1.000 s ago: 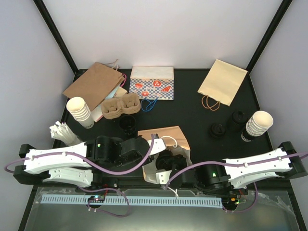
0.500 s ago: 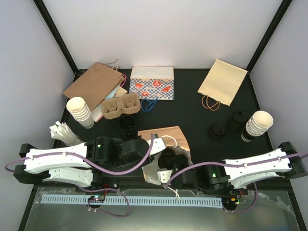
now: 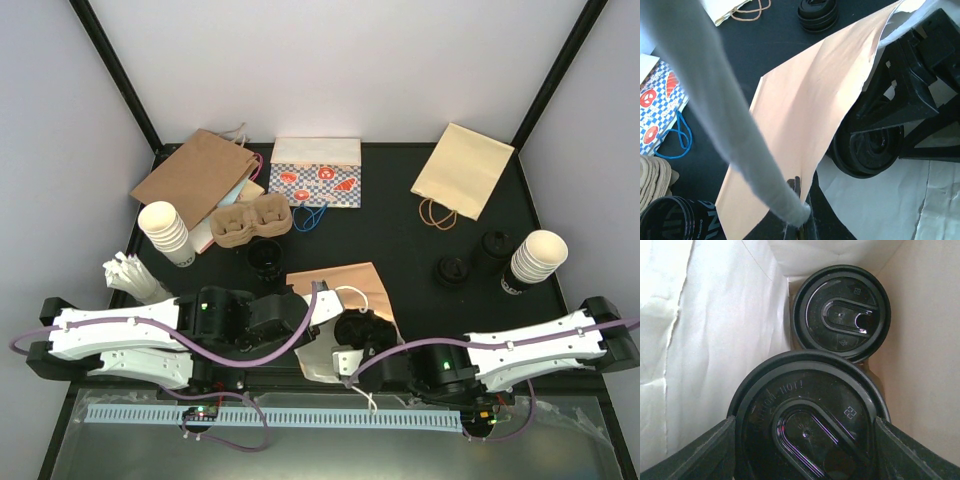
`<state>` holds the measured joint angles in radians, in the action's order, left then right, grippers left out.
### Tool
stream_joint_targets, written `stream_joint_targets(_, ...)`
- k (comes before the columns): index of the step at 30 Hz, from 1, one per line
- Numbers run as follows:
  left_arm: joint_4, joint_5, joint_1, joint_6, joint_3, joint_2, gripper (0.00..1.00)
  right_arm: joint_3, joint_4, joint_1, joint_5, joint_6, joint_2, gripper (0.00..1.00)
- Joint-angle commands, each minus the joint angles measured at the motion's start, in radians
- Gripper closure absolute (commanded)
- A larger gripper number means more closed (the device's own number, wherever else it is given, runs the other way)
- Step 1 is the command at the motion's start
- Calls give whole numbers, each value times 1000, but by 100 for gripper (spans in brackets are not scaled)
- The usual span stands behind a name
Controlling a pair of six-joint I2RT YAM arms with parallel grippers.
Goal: Pack the takeout coffee
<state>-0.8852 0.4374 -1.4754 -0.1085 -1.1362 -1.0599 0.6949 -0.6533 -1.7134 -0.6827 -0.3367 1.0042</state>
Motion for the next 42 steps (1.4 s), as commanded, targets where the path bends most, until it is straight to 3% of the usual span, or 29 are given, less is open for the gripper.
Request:
stream_joint_targets(1, 5, 1, -10, -7, -8, 9, 98, -17, 37, 22, -24, 10, -33, 57)
stream_joint_targets(16, 16, 7, -22, -12, -11, 17, 98, -34, 113, 114, -15, -32, -18, 57)
stream_joint_targets(42, 44, -4, -26, -10, -12, 8, 99, -32, 142, 120, -36, -53, -76, 58)
